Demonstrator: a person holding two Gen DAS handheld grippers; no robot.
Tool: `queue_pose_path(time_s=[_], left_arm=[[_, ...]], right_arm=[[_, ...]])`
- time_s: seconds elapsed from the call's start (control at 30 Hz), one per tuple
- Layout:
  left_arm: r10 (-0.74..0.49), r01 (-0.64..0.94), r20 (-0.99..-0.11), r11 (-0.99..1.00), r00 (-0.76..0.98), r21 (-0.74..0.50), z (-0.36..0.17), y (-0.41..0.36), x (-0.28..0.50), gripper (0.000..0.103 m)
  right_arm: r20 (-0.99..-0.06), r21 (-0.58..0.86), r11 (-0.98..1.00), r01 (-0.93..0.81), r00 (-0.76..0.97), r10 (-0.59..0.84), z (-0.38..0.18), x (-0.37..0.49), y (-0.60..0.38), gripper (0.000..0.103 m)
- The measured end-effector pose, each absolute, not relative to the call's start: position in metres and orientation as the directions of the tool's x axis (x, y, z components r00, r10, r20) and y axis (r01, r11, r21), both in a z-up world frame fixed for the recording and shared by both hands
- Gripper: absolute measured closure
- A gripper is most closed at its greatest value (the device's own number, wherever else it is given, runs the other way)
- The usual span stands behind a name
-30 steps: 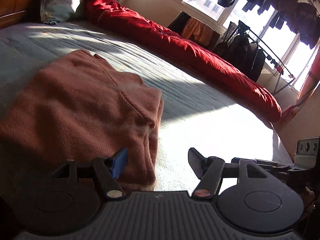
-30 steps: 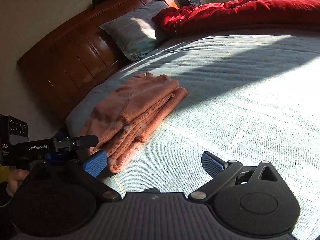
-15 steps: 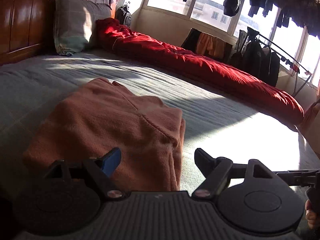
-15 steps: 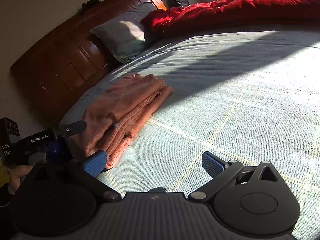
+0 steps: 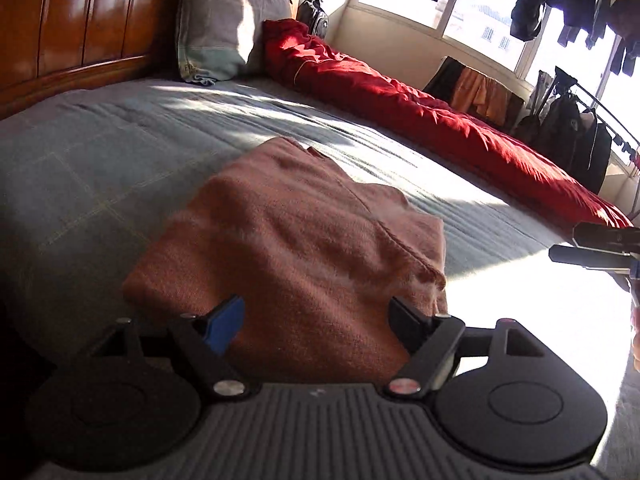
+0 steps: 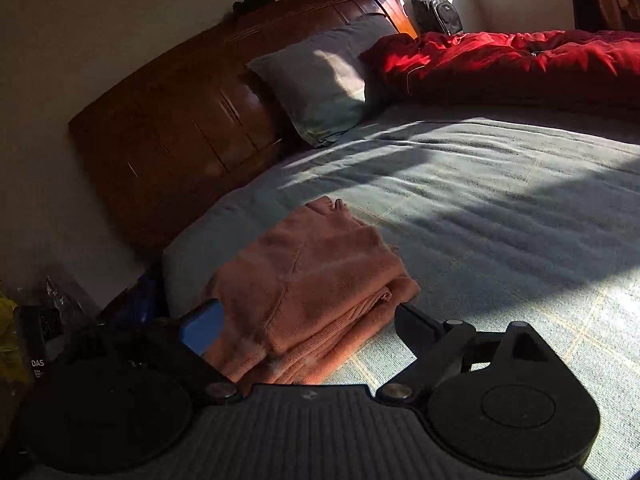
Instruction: Fold clothes
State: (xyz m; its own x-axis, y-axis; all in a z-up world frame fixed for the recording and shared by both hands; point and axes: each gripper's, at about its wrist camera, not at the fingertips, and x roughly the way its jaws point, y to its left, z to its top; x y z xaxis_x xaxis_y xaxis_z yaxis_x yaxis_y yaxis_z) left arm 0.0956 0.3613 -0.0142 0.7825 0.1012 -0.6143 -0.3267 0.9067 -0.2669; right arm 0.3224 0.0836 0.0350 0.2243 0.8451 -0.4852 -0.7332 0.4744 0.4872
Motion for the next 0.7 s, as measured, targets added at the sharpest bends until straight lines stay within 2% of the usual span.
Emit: queue_pose_path(time_s=[0.07, 0.17, 0.33, 0.43, 0.47, 0.53, 0.7], left_arm=[[0.098, -0.312, -0.628, 0.919, 0.772, -0.241, -0.009, 0.366, 0.106, 0.023], [0.169, -0.342, -0.629, 0.925, 0.759, -0.164, -0.002, 0.37, 0.116, 0.023], [0.121, -0.319, -0.612, 0.921, 0.781, -0.225, -0.012, 0.376, 0.109, 0.023], [0.114, -0.329, -0.615, 0.911, 0.78, -0.248, -0.022, 0.379, 0.102, 0.023], [0.111, -0.331, -0.617, 0.909, 0.779, -0.254, -0.024, 0.381, 0.101, 0.023], [0.108, -0.331, -0.617, 0.907, 0.78, -0.26, -0.026, 0.383, 0.099, 0.023], [0.104, -0.324, -0.594, 0.905, 0.797, -0.276, -0.028, 0.388, 0.096, 0.022]], right_arm=[[-0.489, 0.514, 0.436, -0.739, 0.165, 0.856, 0.042, 0.352, 0.116, 0.016], [-0.491, 0.579, 0.413, -0.703, 0.103, 0.865, 0.035, 0.394, 0.163, 0.018], [-0.49, 0.665, 0.393, -0.635, 0.027, 0.871, -0.005, 0.428, 0.22, 0.019], [-0.559, 0.615, 0.433, -0.659, 0.023, 0.829, -0.03, 0.431, 0.244, 0.019], [-0.608, 0.569, 0.476, -0.671, 0.047, 0.792, -0.041, 0.434, 0.253, 0.021], [-0.639, 0.497, 0.512, -0.7, 0.104, 0.762, -0.046, 0.434, 0.257, 0.027], [-0.568, 0.525, 0.456, -0.718, 0.103, 0.816, -0.025, 0.43, 0.26, 0.024]])
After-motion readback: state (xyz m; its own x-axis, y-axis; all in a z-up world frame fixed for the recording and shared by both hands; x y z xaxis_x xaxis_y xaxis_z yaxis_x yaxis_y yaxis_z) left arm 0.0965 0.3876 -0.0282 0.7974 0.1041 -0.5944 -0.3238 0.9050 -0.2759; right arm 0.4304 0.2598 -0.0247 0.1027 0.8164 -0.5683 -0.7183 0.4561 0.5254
